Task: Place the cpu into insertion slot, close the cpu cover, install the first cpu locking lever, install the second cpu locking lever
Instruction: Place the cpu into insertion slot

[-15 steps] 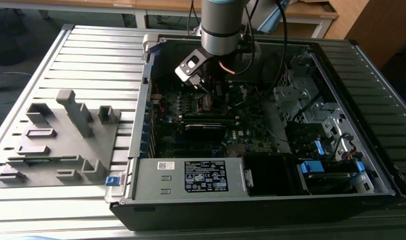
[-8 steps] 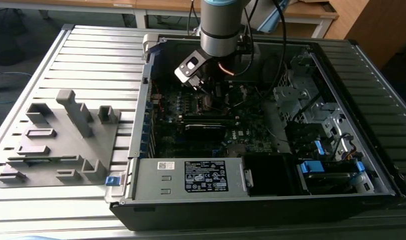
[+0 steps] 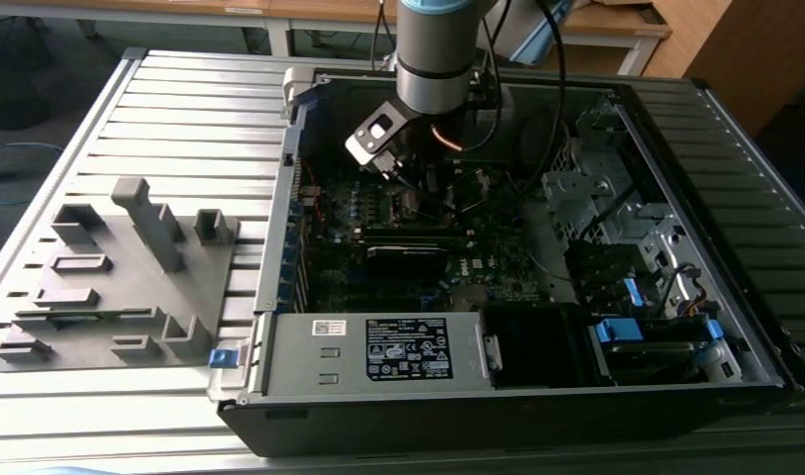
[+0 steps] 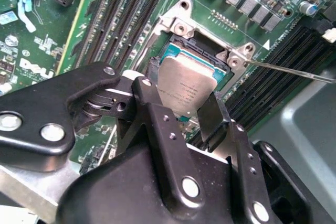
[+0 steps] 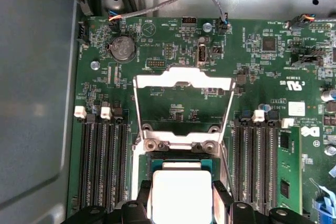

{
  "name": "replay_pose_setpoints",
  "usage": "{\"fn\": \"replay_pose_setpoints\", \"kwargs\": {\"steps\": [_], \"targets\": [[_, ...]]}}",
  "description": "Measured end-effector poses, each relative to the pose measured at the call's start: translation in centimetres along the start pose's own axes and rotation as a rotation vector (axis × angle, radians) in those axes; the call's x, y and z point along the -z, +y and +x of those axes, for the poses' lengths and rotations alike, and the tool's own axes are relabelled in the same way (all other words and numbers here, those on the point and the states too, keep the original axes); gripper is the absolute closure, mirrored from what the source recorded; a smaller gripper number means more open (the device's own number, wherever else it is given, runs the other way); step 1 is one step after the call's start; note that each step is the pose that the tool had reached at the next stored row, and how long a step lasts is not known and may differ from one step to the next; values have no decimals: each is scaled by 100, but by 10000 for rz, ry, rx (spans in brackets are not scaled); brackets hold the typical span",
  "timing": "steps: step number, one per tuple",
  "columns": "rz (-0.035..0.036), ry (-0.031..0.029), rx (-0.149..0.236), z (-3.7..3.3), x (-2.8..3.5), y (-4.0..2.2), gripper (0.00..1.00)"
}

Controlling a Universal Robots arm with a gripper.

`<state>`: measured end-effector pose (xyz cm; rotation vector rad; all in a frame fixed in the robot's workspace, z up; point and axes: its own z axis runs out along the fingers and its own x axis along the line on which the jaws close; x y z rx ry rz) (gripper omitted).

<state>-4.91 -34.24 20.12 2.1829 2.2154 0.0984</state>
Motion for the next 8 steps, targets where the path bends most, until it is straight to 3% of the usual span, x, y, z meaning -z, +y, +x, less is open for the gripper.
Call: {"fn": "replay_pose_setpoints", "kwargs": {"steps": [8], "targets": [[1,-5,-38,15,-47,-4,46]]}}
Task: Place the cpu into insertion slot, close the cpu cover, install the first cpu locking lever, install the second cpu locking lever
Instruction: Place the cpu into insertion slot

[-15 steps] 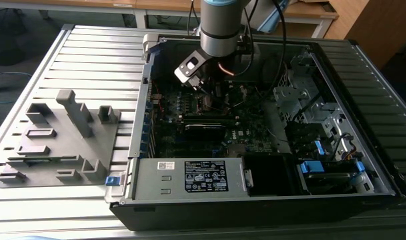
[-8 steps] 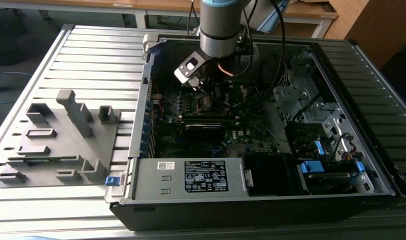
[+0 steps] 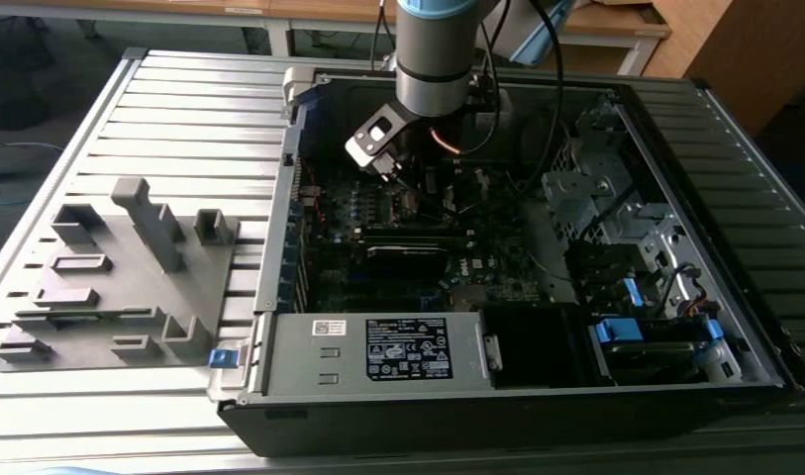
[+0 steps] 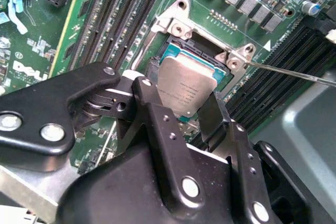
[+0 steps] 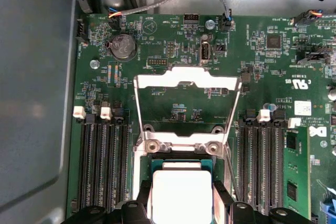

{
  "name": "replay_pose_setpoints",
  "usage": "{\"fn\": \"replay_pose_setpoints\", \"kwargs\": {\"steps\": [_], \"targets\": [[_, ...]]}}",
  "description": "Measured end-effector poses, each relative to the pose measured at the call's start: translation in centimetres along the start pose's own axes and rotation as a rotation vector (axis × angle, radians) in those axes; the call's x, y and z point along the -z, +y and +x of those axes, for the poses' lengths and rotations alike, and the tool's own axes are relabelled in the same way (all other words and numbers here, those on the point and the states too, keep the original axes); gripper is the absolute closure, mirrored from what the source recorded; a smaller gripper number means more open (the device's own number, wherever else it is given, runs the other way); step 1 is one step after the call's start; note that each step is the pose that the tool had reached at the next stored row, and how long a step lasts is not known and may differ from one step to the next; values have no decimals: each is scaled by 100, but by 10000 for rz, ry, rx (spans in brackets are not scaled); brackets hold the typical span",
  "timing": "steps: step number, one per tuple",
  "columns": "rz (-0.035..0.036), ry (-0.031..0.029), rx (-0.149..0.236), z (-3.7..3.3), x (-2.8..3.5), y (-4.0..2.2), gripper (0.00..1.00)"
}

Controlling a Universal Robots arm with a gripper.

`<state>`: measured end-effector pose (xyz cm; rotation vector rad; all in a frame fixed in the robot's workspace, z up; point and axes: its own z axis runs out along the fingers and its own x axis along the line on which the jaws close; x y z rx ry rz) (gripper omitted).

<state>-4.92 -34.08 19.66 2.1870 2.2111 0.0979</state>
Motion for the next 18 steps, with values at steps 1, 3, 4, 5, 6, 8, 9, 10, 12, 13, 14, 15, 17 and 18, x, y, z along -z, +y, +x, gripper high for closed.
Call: {"fn": "replay_pose_setpoints", "kwargs": {"steps": [1,3,4,5,6,8,9,10,12,13,14,15,17,18], "targets": [[0,-1,-2,0,0,0,46],[-1,0,-5,0,-1,0,46],[-1,1,-5,0,-1,0,46],[-1,1,-8,0,-2,0,46],[-2,1,-19,0,-4,0,46],[-2,-1,-43,0,-7,0,46],[-3,-1,-51,0,-10,-1,46],[-3,-1,-55,0,-12,-1,46],[-2,-3,-59,0,-13,-2,46],[-2,-3,-60,0,-14,-2,46],[-2,-3,-61,0,-14,-2,46],[-3,-2,-61,0,-16,-2,46],[-3,-2,-61,0,-17,-2,46],[-4,-2,-64,3,-17,-3,46]]}}
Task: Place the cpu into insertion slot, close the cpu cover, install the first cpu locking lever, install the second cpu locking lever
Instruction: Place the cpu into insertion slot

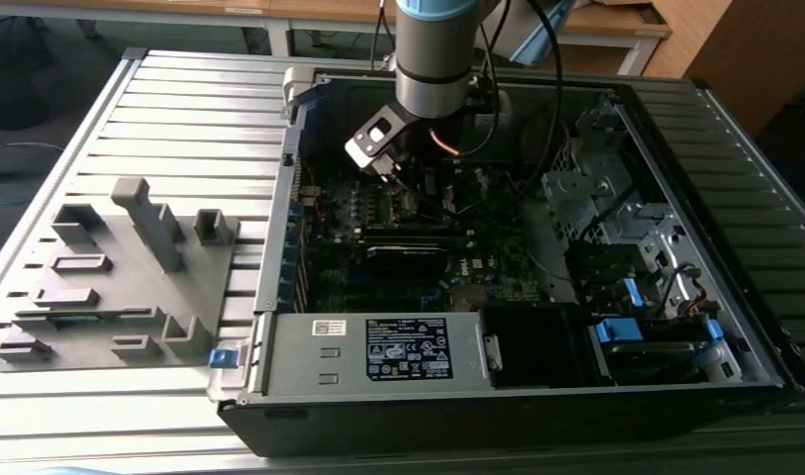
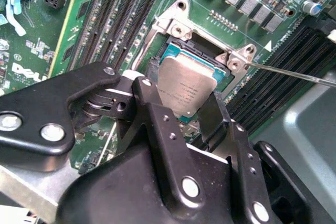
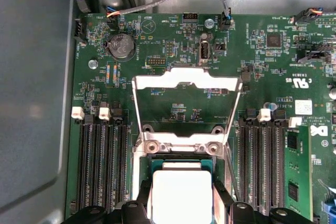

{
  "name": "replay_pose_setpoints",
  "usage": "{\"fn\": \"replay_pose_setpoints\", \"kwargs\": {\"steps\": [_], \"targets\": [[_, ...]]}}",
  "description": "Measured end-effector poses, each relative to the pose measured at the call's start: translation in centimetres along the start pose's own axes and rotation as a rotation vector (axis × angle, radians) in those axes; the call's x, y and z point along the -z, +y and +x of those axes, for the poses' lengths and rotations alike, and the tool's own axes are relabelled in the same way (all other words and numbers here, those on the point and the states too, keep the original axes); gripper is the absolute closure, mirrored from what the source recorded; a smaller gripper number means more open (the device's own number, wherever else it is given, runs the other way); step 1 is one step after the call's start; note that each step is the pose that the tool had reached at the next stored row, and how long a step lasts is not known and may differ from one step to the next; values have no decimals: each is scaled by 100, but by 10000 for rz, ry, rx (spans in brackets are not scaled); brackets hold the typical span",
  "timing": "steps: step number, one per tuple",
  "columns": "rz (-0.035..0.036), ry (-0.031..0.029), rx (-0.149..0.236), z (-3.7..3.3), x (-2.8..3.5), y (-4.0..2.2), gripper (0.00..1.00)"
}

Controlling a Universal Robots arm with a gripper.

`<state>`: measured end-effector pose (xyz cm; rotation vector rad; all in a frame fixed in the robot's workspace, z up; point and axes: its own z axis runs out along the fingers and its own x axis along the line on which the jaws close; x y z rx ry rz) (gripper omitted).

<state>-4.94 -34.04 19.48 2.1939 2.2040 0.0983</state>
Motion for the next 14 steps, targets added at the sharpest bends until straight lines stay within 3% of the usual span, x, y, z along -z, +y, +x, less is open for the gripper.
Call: {"fn": "replay_pose_setpoints", "kwargs": {"steps": [14], "targets": [[1,-2,-14,12,-10,-7,46]]}}
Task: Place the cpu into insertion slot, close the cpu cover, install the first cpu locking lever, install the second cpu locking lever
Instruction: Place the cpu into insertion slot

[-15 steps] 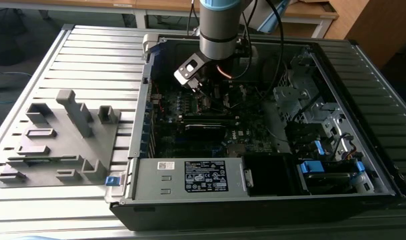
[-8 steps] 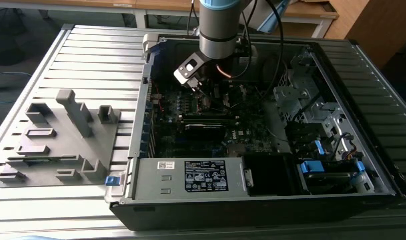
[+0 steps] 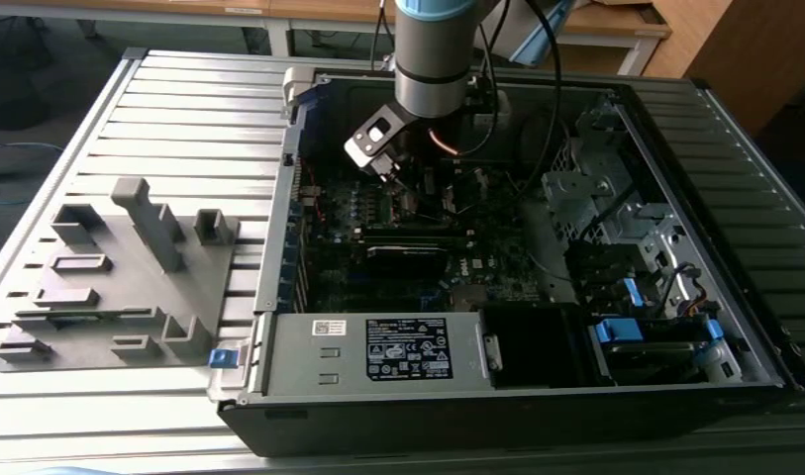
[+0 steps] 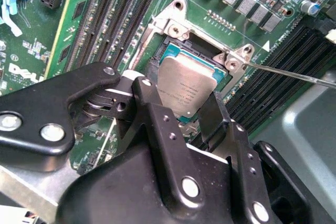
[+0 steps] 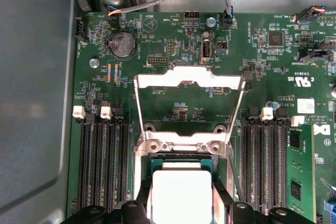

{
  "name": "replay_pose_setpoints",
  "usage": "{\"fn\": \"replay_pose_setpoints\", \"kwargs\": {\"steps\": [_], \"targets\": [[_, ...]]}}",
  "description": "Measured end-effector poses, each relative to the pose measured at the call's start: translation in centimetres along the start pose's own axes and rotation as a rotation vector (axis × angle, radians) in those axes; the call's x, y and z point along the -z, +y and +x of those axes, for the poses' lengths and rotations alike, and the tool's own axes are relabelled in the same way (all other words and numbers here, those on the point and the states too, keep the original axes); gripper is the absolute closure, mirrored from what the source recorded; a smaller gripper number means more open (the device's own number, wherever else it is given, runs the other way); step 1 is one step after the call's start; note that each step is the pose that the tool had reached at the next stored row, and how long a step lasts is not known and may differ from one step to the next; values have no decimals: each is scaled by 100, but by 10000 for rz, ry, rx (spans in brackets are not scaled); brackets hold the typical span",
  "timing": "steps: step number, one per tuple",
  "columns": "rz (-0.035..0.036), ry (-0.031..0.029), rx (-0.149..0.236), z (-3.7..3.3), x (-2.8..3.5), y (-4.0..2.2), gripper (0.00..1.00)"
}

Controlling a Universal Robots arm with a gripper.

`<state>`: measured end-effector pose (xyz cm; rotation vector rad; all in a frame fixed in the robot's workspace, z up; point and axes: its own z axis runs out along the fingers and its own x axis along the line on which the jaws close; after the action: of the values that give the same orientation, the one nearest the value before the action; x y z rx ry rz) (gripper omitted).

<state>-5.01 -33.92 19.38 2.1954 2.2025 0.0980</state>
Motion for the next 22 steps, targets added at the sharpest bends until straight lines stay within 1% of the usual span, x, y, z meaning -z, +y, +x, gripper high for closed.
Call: {"fn": "replay_pose_setpoints", "kwargs": {"steps": [8,15,22], "targets": [[-2,1,-8,0,0,0,46],[-5,-13,-199,0,1,-4,46],[-6,-14,-219,-3,0,-4,46]]}}
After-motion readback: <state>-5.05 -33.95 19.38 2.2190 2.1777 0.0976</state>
